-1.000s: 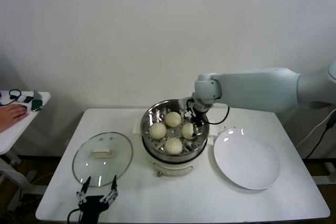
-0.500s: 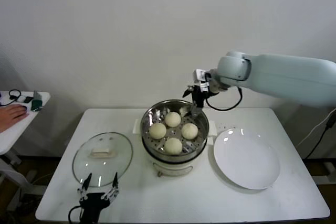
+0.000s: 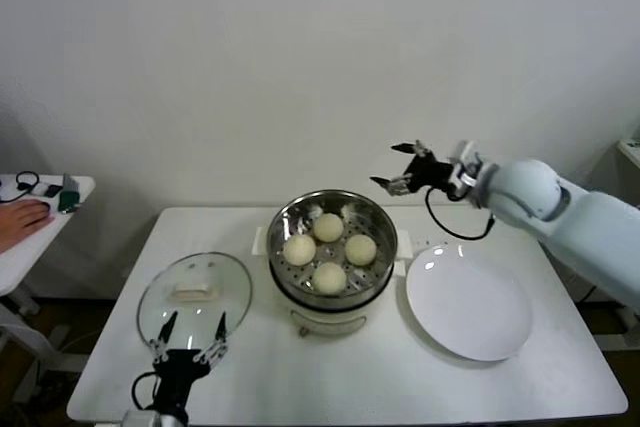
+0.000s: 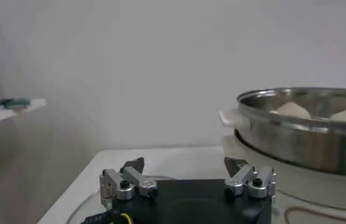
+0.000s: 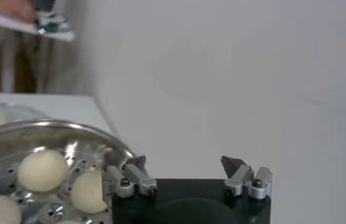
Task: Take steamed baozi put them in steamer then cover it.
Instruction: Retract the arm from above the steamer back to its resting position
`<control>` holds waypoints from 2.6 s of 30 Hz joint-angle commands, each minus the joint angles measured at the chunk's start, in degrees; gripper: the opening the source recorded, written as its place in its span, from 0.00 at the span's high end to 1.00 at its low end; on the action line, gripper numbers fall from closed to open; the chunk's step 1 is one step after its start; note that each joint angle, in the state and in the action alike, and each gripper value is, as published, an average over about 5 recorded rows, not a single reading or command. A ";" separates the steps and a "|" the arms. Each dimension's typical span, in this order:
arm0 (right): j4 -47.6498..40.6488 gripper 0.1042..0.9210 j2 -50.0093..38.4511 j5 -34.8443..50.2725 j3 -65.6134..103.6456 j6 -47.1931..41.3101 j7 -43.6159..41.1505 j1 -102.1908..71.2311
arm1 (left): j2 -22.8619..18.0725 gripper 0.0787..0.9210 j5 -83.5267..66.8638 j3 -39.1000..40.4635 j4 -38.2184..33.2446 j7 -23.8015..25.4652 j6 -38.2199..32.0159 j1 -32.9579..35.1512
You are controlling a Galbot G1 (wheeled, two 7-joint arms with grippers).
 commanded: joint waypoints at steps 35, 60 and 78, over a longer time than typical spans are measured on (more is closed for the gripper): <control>-0.77 0.12 39.46 -18.43 62.43 42.54 6.06 -87.16 | 11.07 0.12 68.34 -0.45 16.47 -19.92 -4.22 -8.60; -1.98 0.12 41.34 -19.02 61.93 42.60 7.37 -87.65 | 9.77 0.12 82.49 0.87 39.56 -21.13 -1.70 -24.17; -1.33 0.12 42.83 -19.49 62.66 42.68 7.39 -88.53 | 10.38 0.12 83.33 1.82 45.21 -20.19 0.39 -29.67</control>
